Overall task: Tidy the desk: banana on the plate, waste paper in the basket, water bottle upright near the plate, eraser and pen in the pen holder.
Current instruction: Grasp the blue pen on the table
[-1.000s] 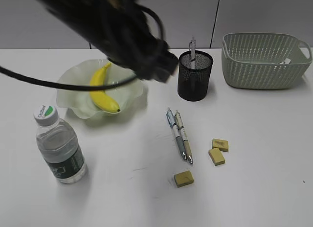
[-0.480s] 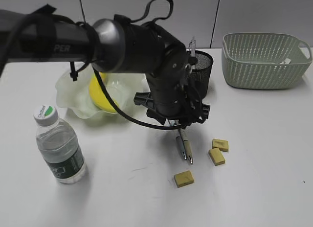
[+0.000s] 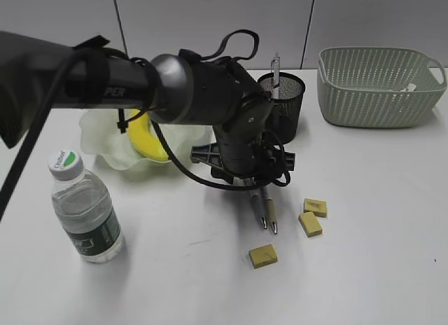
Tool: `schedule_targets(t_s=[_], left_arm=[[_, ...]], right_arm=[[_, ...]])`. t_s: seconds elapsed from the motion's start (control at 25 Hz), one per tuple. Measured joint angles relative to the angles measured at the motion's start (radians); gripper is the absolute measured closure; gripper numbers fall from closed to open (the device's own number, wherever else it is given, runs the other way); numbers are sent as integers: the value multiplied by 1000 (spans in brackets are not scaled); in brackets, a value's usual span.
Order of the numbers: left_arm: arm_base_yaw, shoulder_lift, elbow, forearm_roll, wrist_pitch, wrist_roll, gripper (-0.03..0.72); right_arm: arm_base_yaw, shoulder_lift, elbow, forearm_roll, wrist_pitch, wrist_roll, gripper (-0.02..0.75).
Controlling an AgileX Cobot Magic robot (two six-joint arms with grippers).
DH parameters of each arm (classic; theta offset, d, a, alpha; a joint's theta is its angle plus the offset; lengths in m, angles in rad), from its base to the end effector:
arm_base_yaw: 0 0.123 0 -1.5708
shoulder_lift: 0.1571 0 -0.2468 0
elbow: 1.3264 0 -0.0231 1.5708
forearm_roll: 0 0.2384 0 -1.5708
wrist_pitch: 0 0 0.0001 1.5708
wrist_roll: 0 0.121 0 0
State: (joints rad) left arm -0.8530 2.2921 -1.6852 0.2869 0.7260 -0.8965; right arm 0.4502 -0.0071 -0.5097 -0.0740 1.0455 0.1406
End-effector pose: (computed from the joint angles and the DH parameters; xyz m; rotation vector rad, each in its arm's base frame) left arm 0.3122 -0.3229 0.0704 0.1938 2.7529 -0.1458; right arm 0.0468 0.0140 0.2628 -0.3083 1.9982 0.2882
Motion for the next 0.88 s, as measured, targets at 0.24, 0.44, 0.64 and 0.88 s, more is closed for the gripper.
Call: schedule_targets(t_s=[0.24,0.44,0.64,0.88], left_arm=[[0,14,0,3,0,-6,333],[0,16,0,9,0,-6,349],[0,17,0,18,3,-6,470],[0,18,0,19,-4,-7,524]], right_arm=[[0,0,0,0,0,0,470],[0,0,0,0,0,0,470],[0,0,0,0,0,0,470],[0,0,0,0,0,0,470]])
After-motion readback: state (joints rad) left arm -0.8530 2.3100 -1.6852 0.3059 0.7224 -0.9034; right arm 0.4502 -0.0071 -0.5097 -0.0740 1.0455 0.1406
